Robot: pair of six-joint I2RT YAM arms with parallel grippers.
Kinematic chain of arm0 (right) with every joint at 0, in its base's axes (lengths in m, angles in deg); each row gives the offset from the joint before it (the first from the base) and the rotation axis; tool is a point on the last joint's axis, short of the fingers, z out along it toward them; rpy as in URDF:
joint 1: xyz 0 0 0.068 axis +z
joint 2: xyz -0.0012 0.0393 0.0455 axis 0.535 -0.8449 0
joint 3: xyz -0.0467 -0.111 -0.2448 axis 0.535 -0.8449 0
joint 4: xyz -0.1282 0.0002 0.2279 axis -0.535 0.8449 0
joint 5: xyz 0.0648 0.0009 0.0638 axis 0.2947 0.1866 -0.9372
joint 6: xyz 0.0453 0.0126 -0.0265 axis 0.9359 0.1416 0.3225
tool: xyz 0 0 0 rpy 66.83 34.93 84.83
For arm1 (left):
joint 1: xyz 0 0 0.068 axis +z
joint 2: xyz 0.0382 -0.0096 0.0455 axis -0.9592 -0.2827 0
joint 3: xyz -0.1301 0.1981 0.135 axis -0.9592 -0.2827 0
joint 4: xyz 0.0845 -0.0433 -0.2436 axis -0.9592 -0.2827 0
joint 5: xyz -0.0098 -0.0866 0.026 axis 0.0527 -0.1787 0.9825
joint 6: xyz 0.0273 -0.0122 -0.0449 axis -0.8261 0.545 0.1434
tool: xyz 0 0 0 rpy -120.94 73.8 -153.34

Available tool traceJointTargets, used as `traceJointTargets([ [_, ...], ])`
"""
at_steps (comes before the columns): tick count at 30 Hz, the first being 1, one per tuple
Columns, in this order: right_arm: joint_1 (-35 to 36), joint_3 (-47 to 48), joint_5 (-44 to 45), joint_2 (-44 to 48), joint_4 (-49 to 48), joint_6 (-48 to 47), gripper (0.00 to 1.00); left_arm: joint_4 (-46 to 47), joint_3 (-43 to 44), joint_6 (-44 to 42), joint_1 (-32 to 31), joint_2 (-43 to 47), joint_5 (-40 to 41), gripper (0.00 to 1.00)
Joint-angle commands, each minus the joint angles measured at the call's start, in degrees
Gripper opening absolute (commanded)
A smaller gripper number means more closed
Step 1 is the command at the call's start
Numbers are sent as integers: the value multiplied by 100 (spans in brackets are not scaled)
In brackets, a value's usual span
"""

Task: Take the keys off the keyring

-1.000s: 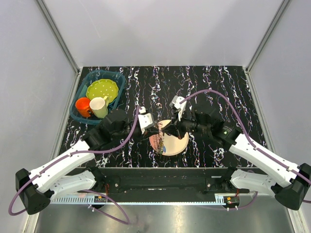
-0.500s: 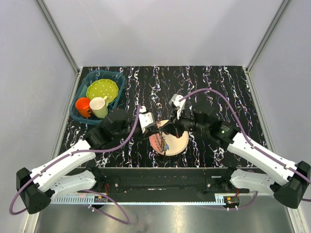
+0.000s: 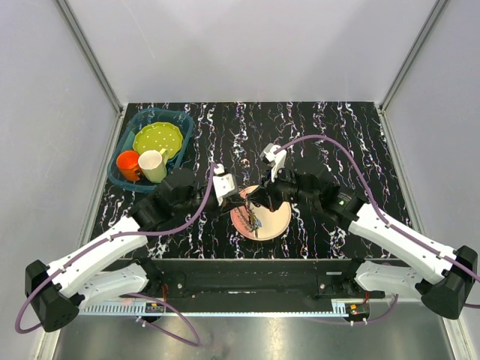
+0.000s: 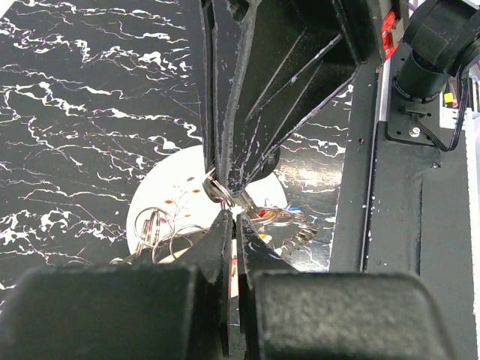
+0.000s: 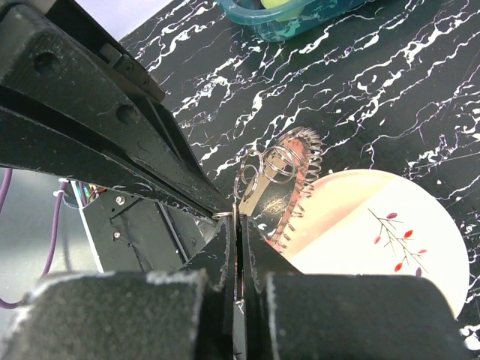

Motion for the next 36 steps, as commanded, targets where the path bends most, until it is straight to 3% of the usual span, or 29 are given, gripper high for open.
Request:
traceJointTargets([
  [1, -83, 258, 963, -98, -88, -23, 0, 211, 41, 100, -68, 275, -934, 0],
  [23, -285, 266, 1149, -370, 238, 161, 0, 273, -21, 153, -59, 566, -715, 0],
  [30, -285, 433, 87, -265, 97, 187, 0, 150, -3, 118, -59, 382, -241, 0],
  [36, -285, 451, -328, -177, 62, 267, 0, 62, 128, 206, -59, 215, 138, 0],
])
